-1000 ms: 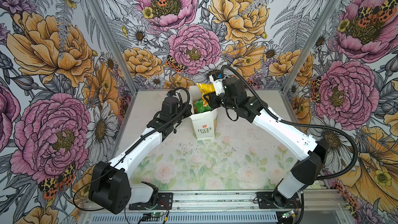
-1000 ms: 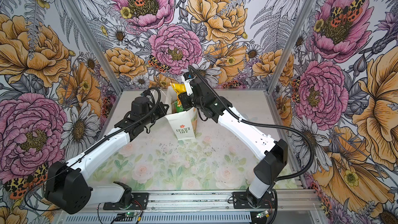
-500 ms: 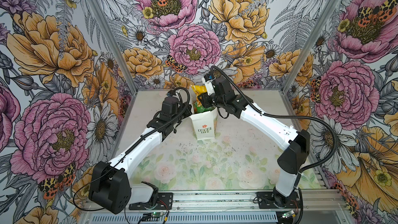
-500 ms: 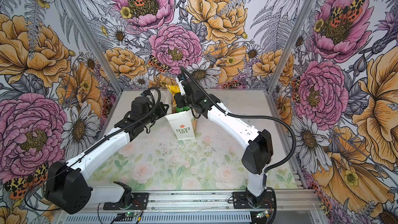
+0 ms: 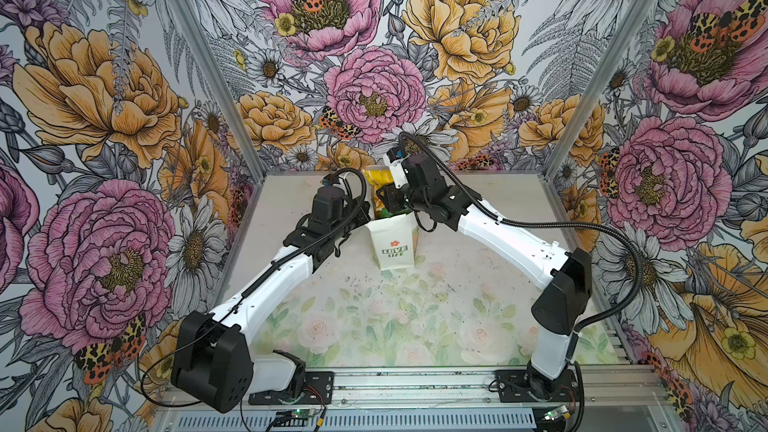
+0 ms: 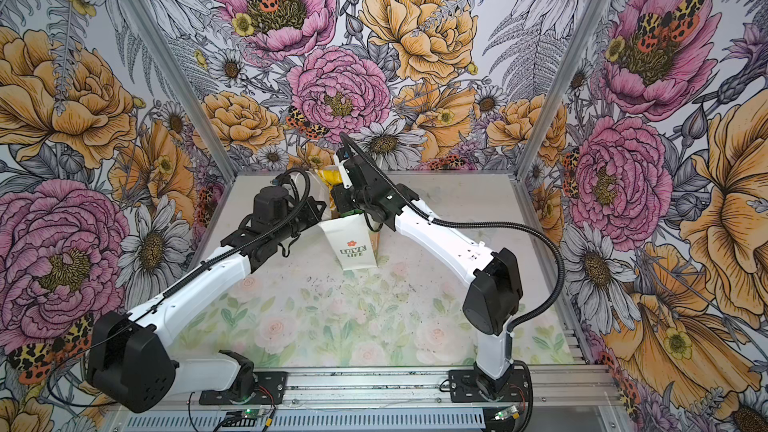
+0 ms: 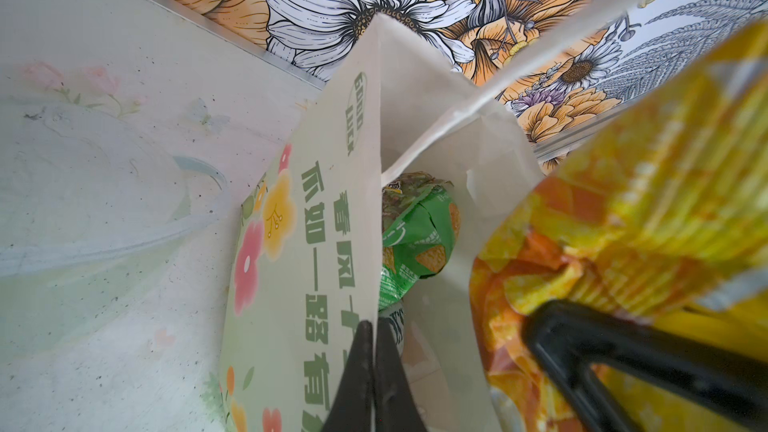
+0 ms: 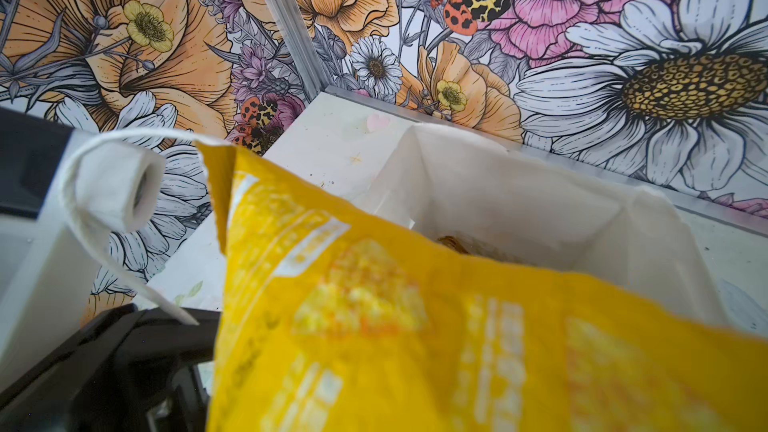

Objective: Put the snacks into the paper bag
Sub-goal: 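Carry the yellow packet over the paper bag held by the left gripper, then lower the yellow packet into the paper bag and open the right gripper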

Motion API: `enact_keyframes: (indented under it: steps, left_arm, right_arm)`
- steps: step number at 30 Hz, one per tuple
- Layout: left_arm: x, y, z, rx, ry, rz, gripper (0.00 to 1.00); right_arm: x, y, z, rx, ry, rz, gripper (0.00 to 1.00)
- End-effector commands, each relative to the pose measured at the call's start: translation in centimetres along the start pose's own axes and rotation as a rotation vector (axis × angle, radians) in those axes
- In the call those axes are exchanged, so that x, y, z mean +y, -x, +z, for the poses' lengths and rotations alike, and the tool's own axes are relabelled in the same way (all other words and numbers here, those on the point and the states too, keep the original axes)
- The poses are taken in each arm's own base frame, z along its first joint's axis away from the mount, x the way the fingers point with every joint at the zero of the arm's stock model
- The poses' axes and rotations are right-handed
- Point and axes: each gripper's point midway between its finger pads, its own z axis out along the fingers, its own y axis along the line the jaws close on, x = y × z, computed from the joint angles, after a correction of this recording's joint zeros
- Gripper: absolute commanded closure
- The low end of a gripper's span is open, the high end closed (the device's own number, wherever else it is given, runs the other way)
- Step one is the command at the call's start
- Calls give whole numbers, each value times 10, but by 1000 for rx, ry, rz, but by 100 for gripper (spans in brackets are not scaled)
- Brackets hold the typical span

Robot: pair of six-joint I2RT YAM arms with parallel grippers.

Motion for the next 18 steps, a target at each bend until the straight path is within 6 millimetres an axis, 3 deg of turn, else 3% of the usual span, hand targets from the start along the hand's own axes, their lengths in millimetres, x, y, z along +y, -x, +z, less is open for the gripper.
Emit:
enact_keyframes:
  steps: [1, 18]
  left_arm:
    - [-16, 13, -5, -38, -46, 17, 100]
    - [-17, 13, -5, -38, -54, 15, 100]
  right_arm:
    - [5, -1, 0, -9, 2, 1, 62]
    - [5, -14, -16, 14, -10, 3, 62]
